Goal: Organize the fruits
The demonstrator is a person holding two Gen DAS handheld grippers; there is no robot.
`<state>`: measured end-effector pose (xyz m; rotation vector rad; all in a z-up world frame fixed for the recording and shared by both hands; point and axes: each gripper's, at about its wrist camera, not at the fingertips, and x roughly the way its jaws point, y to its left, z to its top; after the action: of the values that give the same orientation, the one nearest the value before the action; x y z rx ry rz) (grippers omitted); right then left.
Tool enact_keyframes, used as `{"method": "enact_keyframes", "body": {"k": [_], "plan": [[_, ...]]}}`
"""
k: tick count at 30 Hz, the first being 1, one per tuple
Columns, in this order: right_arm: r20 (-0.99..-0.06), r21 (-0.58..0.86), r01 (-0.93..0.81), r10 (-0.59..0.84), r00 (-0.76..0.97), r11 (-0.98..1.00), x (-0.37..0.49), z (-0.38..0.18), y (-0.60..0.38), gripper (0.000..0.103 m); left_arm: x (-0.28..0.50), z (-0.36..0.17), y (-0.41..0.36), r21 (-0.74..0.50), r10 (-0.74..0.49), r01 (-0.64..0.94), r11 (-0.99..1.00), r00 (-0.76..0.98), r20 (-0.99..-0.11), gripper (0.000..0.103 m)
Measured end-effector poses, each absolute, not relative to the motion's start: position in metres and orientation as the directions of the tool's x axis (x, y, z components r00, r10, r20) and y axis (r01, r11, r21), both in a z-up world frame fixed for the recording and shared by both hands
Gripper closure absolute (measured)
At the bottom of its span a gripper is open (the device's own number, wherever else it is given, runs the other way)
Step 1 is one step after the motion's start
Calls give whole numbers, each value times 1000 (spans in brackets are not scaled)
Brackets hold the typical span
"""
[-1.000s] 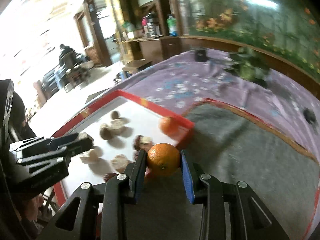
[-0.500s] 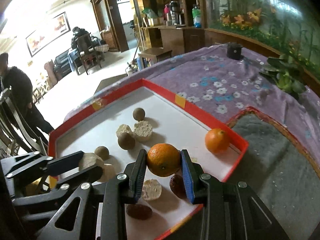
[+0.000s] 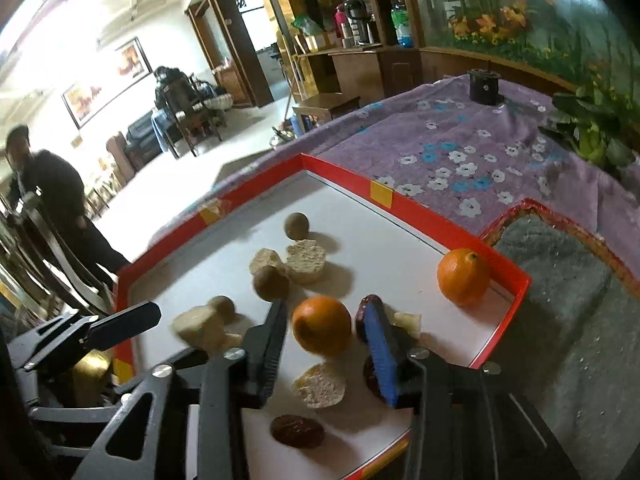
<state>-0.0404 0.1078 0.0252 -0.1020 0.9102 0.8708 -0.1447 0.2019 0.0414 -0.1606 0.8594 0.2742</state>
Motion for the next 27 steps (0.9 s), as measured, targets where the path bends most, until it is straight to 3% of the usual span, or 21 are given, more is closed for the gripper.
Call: {"method": "enact_keyframes", "body": {"k": [9,14,16,27], "plan": [[-673,202,-663,594,441,721,-68,52,75,54,-147,46,187,17,232,-326,945,636,-736,40],[-617,104,-613,534,579,784,-88,70,47,48,-150,57,174,16,241,-326,945,663,-708,40],[-605,112,-605,537,588,788,-94,74,37,42,-151,61,167,21,233,-309,951,670,-704,40],[-577,145,-578,543,610,803,-115,84,1,42,-165,81,143,35,232,-283,959,707,-668,40]]}}
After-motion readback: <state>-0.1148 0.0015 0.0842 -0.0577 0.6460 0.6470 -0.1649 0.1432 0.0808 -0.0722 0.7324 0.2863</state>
